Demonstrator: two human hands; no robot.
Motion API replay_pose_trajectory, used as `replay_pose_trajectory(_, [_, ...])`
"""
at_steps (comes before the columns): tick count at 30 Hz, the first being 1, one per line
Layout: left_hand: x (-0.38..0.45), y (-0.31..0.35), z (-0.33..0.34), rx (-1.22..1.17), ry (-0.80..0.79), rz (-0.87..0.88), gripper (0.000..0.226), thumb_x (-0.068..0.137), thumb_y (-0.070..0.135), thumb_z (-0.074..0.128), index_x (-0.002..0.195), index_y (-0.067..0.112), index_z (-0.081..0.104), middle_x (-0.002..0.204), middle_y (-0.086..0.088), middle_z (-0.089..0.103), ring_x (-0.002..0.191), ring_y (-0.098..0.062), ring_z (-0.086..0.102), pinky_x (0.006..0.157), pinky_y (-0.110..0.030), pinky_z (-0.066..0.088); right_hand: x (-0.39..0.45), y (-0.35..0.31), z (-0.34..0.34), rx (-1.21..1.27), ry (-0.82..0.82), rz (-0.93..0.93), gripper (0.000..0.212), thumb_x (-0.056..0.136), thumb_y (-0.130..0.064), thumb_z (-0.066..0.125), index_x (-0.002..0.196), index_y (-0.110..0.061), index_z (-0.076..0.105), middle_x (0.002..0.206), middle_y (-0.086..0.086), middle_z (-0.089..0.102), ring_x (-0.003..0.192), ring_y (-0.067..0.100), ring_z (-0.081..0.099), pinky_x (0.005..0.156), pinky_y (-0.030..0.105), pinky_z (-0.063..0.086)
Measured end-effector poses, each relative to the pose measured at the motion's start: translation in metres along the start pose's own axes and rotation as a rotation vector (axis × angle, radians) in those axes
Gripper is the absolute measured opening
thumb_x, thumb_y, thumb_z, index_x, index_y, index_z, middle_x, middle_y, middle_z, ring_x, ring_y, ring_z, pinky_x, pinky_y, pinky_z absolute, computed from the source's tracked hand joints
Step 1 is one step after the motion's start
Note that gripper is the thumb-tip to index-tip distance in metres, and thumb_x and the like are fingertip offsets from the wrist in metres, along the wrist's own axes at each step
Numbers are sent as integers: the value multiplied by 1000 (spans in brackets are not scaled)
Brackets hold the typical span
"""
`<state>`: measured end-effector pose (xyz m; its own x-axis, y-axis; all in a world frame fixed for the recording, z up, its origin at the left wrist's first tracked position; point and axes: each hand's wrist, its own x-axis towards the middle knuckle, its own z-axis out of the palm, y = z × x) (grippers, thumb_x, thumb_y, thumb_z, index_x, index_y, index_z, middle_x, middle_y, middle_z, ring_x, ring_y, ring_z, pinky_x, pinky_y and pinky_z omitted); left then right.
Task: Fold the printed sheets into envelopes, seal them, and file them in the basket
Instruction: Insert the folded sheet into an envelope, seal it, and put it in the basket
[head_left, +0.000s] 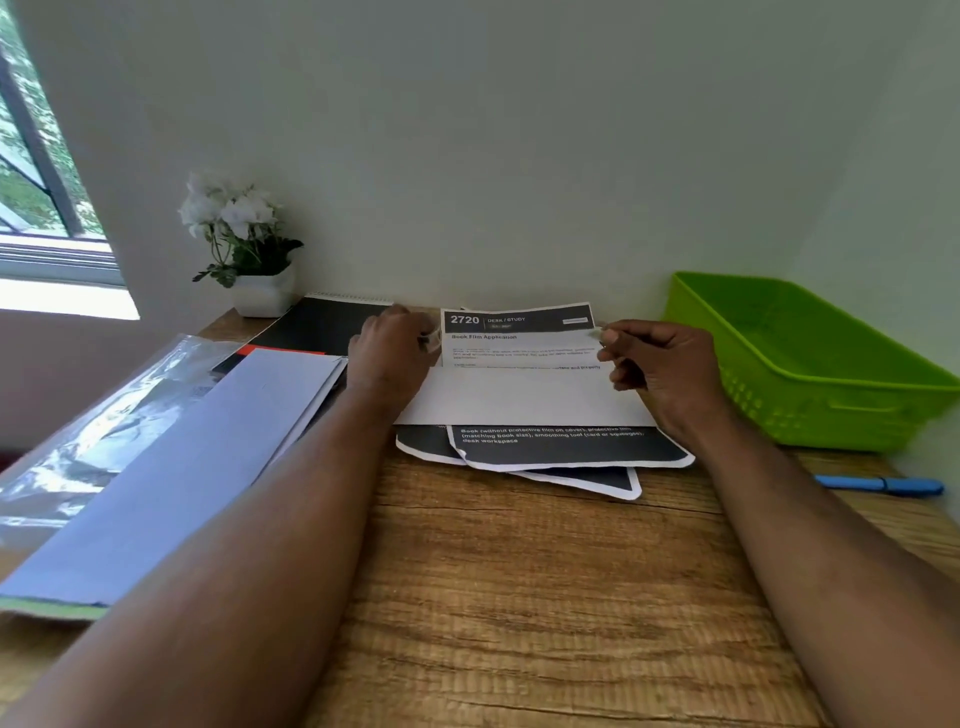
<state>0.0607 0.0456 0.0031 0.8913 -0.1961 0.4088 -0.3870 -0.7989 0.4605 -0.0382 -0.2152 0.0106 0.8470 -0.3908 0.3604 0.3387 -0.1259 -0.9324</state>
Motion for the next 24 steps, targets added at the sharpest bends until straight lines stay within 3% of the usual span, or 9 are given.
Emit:
replay_pose_trajectory(4, [-3,-4,0,78,73,-52,29,91,16,60,118,20,69,119,-9,65,112,-33,54,88,-43,42,-4,-2,1,0,-55,-2,8,80,-5,73,85,-12,75,74,8,75,60,21,69,50,24,53])
replay_pose_trajectory(8, [-3,-4,1,54,82,-61,46,91,4,53,134,19,58,133,-11,59,124,-36,46,96,-48,40,-4,-3,-1,14,-86,-4,13,81,-2,70,86,-13,75,79,4,76,74,21,73,55,26,56])
replay_pose_trajectory(12, [-6,21,-3,4,162,128,43,90,9,58,132,16,60,133,-8,59,121,-35,49,97,-47,43,-3,-1,-6,1,-81,16,17,81,2,69,90,-12,72,73,0,75,68,15,71,54,23,54])
replay_pose_trajectory(14, [-10,40,1,-71,112,228,37,89,14,63,126,16,65,127,-5,64,116,-29,56,96,-41,47,-1,-1,-12,-42,-71,37,20,80,3,70,97,-7,71,72,-1,74,66,13,70,53,22,53])
replay_pose_trajectory(17, [-10,73,12,-185,-58,230,32,89,22,65,122,18,68,125,-1,66,117,-19,59,99,-30,45,0,-2,-21,-85,15,49,24,81,1,70,105,1,69,64,-6,72,56,5,65,49,17,49])
replay_pose_trajectory(20, [-2,108,21,-190,-196,237,29,91,20,63,119,16,69,125,-5,65,117,-21,59,99,-28,42,-3,-2,-22,-27,118,44,4,84,-8,69,86,-7,73,56,-5,68,48,4,57,45,16,43])
replay_pose_trajectory(24, [-4,134,47,-180,-317,240,32,93,19,60,124,13,65,134,-7,59,125,-23,52,106,-29,37,1,4,-24,-188,148,75,10,82,-14,73,74,-8,74,57,2,65,46,9,52,46,21,41])
